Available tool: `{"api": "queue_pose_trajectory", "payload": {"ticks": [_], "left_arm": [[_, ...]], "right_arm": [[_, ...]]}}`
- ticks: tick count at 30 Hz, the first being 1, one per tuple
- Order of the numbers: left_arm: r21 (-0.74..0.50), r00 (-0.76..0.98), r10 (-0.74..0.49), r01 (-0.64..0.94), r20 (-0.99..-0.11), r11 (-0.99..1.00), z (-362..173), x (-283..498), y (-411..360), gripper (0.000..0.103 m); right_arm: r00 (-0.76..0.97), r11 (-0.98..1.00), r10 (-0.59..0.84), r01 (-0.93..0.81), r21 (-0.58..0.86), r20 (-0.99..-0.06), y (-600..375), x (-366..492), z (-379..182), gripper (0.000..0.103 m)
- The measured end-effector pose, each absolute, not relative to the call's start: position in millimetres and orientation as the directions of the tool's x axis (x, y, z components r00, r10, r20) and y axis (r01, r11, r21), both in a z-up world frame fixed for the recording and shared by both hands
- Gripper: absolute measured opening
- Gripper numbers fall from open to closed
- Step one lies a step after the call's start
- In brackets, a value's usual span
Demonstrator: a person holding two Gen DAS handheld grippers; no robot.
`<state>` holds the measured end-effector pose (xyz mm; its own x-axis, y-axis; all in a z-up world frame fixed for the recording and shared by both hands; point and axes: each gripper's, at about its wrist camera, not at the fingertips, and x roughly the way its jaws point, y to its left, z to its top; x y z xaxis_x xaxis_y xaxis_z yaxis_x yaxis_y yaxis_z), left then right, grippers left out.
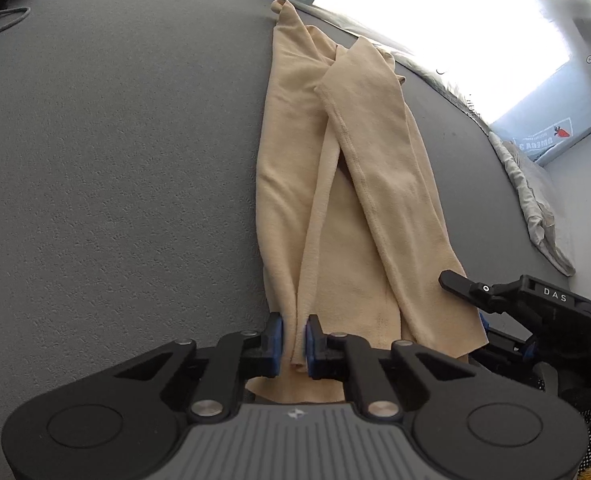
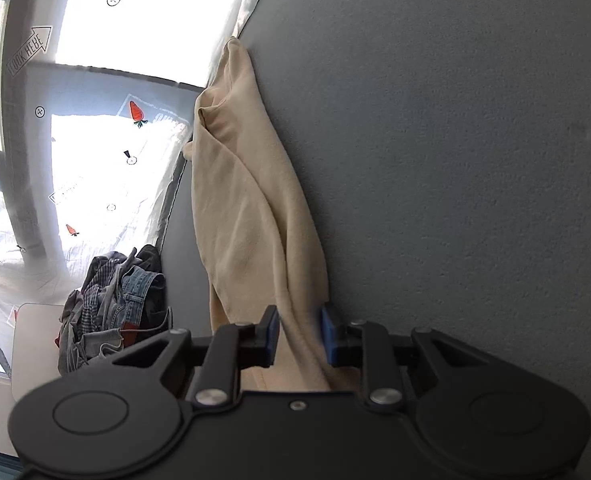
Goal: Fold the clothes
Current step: 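Open the right gripper to release the folded side, then grasp the sweater strip end with both grippers and lift it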
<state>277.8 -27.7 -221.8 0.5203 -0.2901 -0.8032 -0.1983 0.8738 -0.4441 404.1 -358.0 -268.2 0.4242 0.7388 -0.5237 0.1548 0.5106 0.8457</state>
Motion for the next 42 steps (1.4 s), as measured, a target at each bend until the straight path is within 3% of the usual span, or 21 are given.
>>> {"api": "queue_pose_trajectory", "payload": {"ticks": [4,7,12,20,24,29,42], "left_arm": [[-0.44,0.528,-0.287,-0.188,-0.799,0.878,-220.3,276.9,-33.4,0.024],[-0.44,0.533,-0.274,-0.211,-0.8,0.873,-219.9,275.2,-33.5,0.012],[-0.547,0.567,-0.343,-0.239,-0.749,0.802,-208.7,264.9,-17.6,0.009],[-0.644,0.735,-0.399,-0.067,-0.548,0.762,-101.1,218.7,-7.2,0.008],[-0.722,0.795,-0.415,-0.043,-0.443,0.69,-77.7,217.4,5.1,0.008],[-0.753,0.786,-0.394,-0.134,-0.476,0.644,-96.7,245.8,11.7,0.008],[-0.744,0.812,-0.375,-0.105,-0.448,0.66,-89.1,321.0,25.3,0.008]], "right_arm": [[0.443,0.511,0.733,0.144,0.848,-0.517,-356.3,400.3,-268.8,0.022],[0.436,0.515,0.732,0.149,0.844,-0.523,-357.3,400.3,-269.9,0.011],[0.465,0.358,0.783,0.205,0.911,-0.412,-372.9,391.8,-267.1,0.009],[0.51,0.122,0.838,0.174,0.977,-0.195,-395.7,357.8,-211.5,0.008],[0.567,0.056,0.815,0.132,0.99,-0.121,-405.8,348.0,-179.3,0.008],[0.603,0.031,0.782,0.216,0.976,-0.158,-400.3,361.0,-188.6,0.008],[0.653,-0.029,0.745,0.236,0.971,-0.136,-383.2,412.9,-191.6,0.008]]}}
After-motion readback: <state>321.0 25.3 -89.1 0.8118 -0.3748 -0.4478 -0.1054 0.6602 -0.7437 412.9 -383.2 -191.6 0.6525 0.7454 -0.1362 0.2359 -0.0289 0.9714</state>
